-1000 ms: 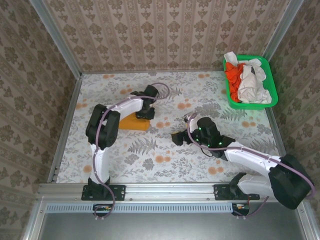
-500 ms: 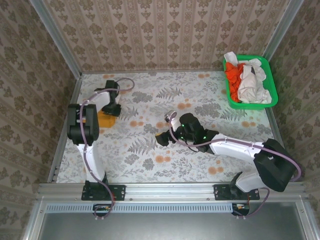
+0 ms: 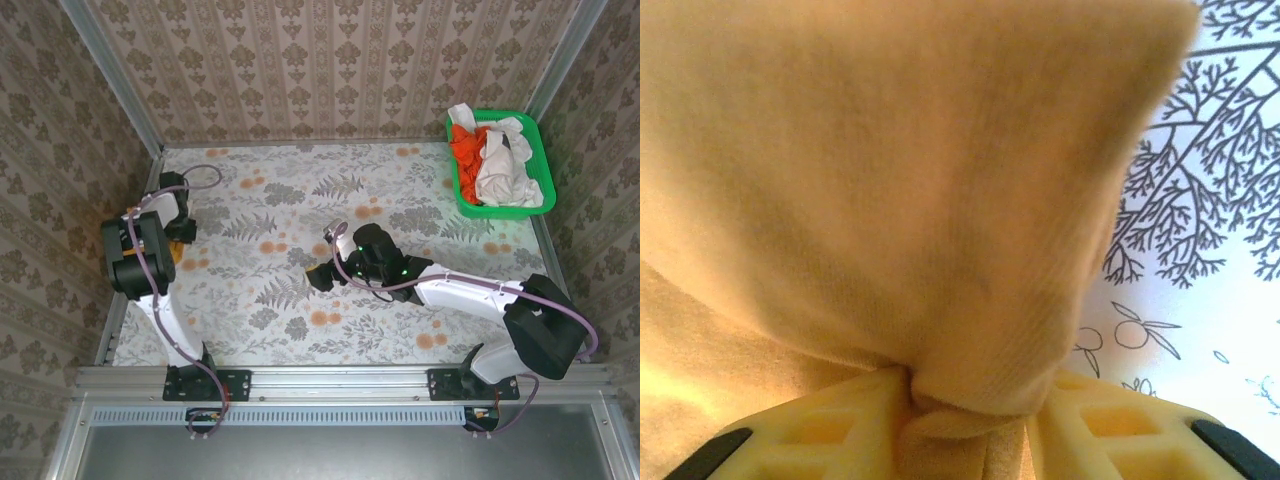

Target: Fold and stack the t-shirts

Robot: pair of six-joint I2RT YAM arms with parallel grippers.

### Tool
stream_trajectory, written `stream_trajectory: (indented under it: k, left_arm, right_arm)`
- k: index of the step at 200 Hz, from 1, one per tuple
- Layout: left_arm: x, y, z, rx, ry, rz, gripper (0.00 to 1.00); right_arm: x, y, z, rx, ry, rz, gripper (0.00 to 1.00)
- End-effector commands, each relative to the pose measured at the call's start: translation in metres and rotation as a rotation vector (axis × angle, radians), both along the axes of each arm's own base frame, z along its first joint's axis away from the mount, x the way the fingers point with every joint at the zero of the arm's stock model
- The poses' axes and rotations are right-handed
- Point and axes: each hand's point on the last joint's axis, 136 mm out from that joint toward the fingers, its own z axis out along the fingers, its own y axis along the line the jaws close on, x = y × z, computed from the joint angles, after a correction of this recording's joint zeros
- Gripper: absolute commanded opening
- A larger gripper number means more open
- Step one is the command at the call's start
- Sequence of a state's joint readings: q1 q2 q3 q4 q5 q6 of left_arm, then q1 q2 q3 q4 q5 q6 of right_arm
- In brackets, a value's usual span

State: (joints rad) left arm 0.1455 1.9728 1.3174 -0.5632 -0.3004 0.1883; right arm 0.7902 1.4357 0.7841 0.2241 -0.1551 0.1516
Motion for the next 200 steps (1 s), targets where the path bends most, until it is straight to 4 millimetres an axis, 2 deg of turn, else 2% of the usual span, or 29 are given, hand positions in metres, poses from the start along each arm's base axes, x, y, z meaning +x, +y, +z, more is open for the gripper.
stream_trajectory:
  k: [1,25,62,69,74,76,95,110,113,121,137,169,200]
  left_arm:
    - [-0.003,-0.01,0.007,-0.02,-0.015,-0.024,0.4]
    - [0.006,-0.03,0.021,-0.036,-0.066,-0.056,0.47]
    - [0.022,-0.071,0.06,-0.07,-0.195,-0.122,0.7]
    - [0.024,-0.078,0.069,-0.074,-0.23,-0.124,0.78]
    - [0.025,-0.082,0.075,-0.08,-0.261,-0.119,0.95]
    - [0.025,-0.084,0.077,-0.084,-0.273,-0.119,0.99]
    - [0.024,-0.109,0.095,-0.128,-0.383,-0.139,1.0]
    - [0.019,-0.13,0.105,-0.136,-0.459,-0.202,1.0]
    - [0.018,-0.133,0.107,-0.137,-0.472,-0.214,1.0]
    - [0.014,-0.142,0.109,-0.147,-0.509,-0.238,1.0]
    - [0.003,-0.148,0.111,-0.164,-0.574,-0.244,1.0]
    - [-0.022,-0.137,0.115,-0.153,-0.699,-0.213,1.0]
    - [-0.045,-0.125,0.113,-0.183,-0.824,-0.178,1.0]
  right_arm:
    - [0.001,0.006,0.003,-0.012,-0.005,0.016,1.0]
    - [0.003,0.009,0.007,-0.003,-0.012,0.018,1.0]
    - [0.008,0.004,0.008,-0.01,-0.038,-0.02,1.0]
    - [0.013,-0.002,0.009,-0.015,-0.055,-0.054,1.0]
    - [0.015,-0.005,0.009,-0.018,-0.067,-0.077,1.0]
    - [0.017,-0.008,0.009,-0.02,-0.071,-0.088,1.0]
    - [0.032,-0.03,0.009,-0.034,-0.098,-0.186,1.0]
    - [0.047,-0.057,0.004,-0.05,-0.1,-0.286,1.0]
    - [0.049,-0.064,0.013,-0.035,-0.119,-0.308,1.0]
    - [0.056,-0.081,0.015,-0.042,-0.133,-0.366,1.0]
    - [0.067,-0.121,0.016,-0.065,-0.161,-0.493,1.0]
    - [0.075,-0.21,0.017,-0.135,-0.235,-0.745,1.0]
    - [0.068,-0.271,0.014,-0.236,-0.286,-0.877,1.0]
